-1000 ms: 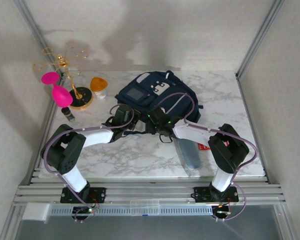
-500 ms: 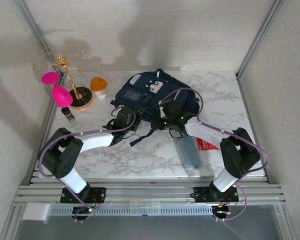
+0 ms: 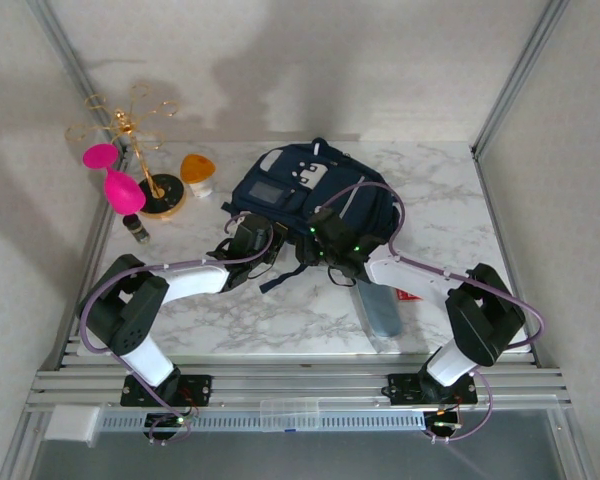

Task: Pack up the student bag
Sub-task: Zip the student bag at the center of the table.

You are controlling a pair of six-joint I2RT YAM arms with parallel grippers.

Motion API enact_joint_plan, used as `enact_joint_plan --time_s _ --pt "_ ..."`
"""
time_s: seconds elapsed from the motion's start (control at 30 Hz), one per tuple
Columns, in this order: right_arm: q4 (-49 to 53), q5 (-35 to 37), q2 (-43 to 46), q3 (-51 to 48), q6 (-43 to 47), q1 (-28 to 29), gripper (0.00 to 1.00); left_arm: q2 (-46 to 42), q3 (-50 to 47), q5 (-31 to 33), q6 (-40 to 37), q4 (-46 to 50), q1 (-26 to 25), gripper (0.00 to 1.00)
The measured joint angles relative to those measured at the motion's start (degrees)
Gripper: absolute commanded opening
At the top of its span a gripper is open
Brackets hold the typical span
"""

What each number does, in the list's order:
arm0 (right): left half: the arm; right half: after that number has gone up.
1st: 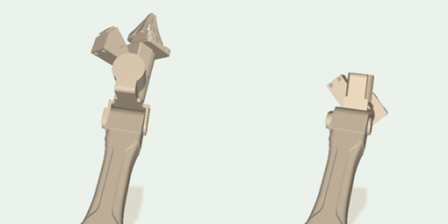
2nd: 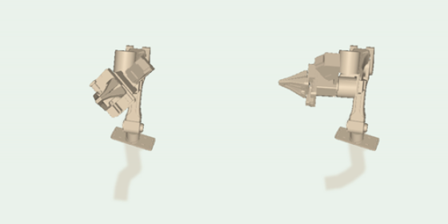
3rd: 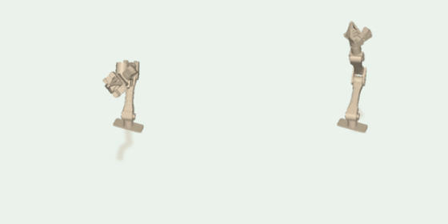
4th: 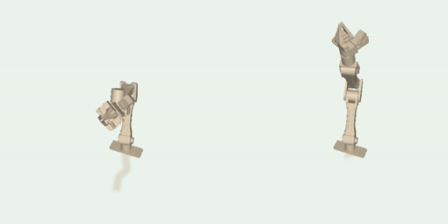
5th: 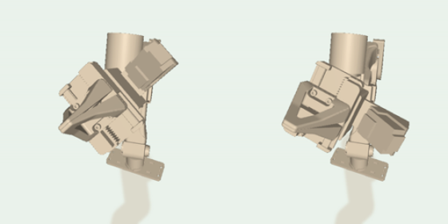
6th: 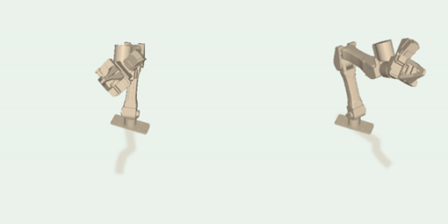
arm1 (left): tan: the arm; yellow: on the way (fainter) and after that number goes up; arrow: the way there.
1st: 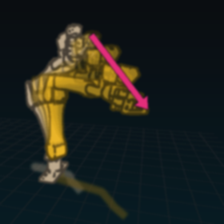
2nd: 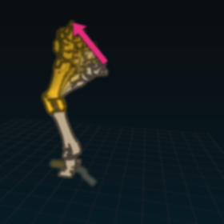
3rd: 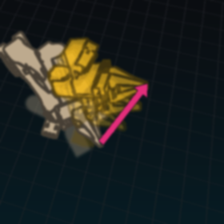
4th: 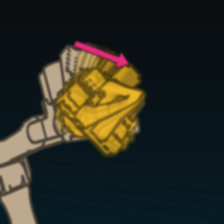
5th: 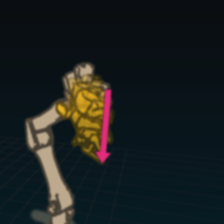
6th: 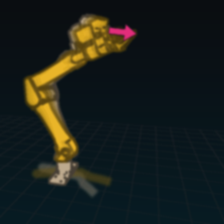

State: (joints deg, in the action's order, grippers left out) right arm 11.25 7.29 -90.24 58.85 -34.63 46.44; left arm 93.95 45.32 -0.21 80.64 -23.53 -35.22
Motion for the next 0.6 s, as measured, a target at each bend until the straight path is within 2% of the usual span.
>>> enact_joint_plan --time_s 0.2,0.3,0.43,0.6 --pt "0.5 2.4 -2.1 0.6 -2.2 1.0 0.37 0.5 0.0 0.0 0.2 0.0 0.0 0.00" --pt "2.1 5.2 -5.9 3.3 -4.2 1.8 0.40 0.6 0.0 -0.1 0.2 0.2 0.0 0.00" --pt "3.2 8.5 -8.0 5.4 -6.9 2.5 0.39 0.7 0.0 0.1 0.2 0.2 0.0 0.00" --pt "7.8 12.0 -10.4 9.5 -8.9 3.1 0.29 0.6 0.0 0.6 0.2 0.2 0.0 0.00"
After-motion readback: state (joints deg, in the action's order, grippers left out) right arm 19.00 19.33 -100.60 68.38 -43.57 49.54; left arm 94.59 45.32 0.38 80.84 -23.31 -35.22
